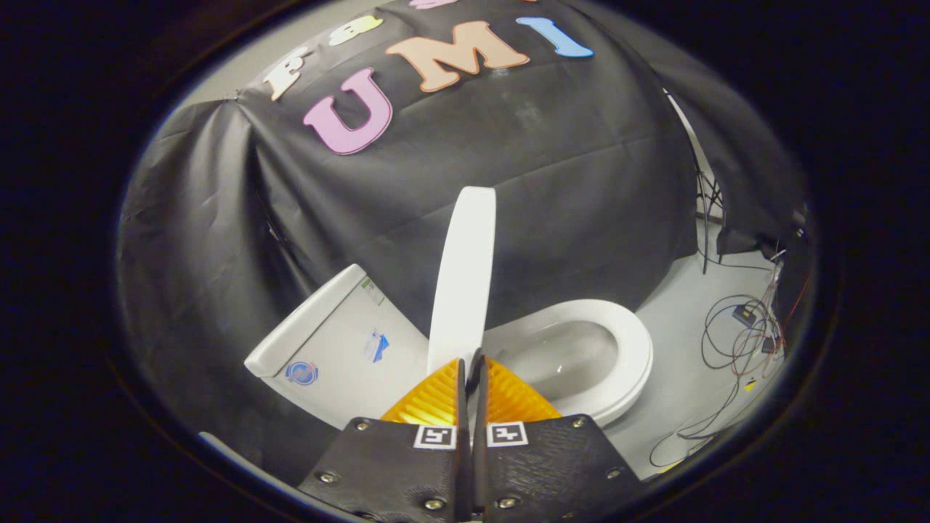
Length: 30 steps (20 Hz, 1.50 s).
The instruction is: Open the toilet lid.
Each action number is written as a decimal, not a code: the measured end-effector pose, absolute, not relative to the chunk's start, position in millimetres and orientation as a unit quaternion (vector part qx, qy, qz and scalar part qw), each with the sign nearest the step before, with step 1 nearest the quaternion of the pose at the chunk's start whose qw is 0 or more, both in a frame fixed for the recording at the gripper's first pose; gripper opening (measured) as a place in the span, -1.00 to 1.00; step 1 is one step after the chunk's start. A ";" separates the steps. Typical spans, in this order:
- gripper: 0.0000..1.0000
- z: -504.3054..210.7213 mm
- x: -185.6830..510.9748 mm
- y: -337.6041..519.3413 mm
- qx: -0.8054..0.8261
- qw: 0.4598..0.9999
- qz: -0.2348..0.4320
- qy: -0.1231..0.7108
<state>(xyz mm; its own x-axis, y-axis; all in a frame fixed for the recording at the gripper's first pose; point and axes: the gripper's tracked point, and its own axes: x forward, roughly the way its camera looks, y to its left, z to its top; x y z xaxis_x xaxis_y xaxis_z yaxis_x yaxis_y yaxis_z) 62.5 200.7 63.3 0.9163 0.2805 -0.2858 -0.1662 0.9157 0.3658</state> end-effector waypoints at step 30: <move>-0.96 98.6 53.9 290.2 0.118 0.970 0.189 0.097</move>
<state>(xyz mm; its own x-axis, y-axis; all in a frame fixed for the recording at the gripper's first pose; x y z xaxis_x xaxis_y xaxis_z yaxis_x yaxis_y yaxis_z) 53.9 290.2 98.6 0.9096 0.3896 -0.1443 -0.3435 0.9006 0.2663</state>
